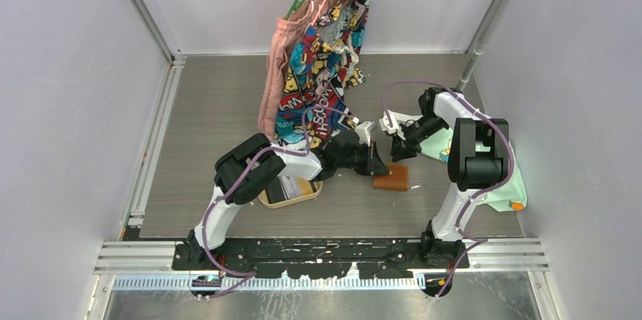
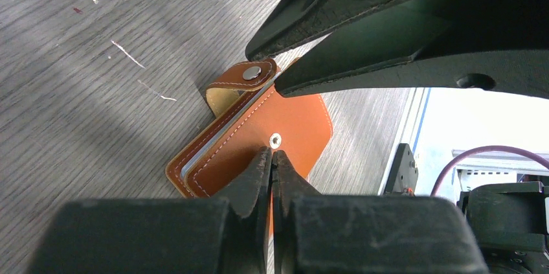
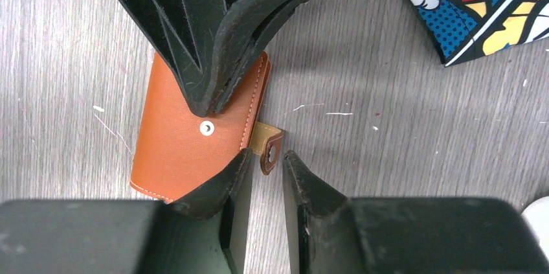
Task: Put the credit cards into the card holder
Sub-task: Close the card holder at the center of the board.
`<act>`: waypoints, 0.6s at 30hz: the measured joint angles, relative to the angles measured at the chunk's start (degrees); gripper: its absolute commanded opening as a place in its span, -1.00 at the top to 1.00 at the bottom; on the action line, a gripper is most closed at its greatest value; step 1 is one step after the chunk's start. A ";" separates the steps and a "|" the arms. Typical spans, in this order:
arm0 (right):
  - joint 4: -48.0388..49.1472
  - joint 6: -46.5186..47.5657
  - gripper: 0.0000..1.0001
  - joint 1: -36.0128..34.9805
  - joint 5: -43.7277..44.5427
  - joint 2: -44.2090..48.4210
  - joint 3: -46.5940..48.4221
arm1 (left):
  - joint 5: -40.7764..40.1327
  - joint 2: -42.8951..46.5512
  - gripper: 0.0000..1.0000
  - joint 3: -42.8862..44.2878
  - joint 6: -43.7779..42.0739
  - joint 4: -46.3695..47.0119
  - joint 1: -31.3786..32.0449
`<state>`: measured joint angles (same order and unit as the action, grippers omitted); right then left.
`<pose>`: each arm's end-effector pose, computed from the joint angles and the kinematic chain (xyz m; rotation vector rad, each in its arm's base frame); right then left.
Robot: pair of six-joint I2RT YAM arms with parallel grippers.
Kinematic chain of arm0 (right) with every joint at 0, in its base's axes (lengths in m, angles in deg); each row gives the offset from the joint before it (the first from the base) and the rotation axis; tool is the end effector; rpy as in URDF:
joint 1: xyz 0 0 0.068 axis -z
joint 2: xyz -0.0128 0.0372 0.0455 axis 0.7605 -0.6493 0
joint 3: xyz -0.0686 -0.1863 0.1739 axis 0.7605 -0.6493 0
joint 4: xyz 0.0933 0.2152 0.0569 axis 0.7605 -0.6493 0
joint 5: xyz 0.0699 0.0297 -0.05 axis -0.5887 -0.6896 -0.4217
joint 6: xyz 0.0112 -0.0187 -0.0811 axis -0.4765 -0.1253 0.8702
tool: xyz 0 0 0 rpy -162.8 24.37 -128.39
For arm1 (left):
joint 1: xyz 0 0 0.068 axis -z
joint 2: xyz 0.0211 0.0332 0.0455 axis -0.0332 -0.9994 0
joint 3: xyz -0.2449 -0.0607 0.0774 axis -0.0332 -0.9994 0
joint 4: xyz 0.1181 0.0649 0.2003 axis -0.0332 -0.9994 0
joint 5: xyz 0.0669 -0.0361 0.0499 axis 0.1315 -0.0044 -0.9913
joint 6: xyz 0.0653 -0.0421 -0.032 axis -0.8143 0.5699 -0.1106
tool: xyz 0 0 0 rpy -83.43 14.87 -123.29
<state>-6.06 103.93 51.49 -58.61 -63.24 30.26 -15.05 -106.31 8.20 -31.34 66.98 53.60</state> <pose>0.2808 0.0398 0.1592 -1.9389 1.6717 0.8378 0.2514 -0.4054 0.1241 0.3842 2.2482 -1.3857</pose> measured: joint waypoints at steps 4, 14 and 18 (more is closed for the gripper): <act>0.02 -0.72 0.58 -0.37 0.59 -0.37 0.37 | 0.00 0.00 0.96 0.00 0.00 0.00 0.00; -0.33 -1.29 0.78 -0.55 1.81 -0.96 1.33 | -0.02 0.00 0.96 -0.02 0.00 0.00 0.00; -0.72 -1.49 0.68 -0.55 2.27 -0.98 1.60 | -0.02 0.00 0.96 -0.02 0.00 -0.02 0.00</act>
<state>-6.79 102.45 50.94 -56.33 -64.22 31.86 -15.07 -106.31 8.17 -31.34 66.96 53.60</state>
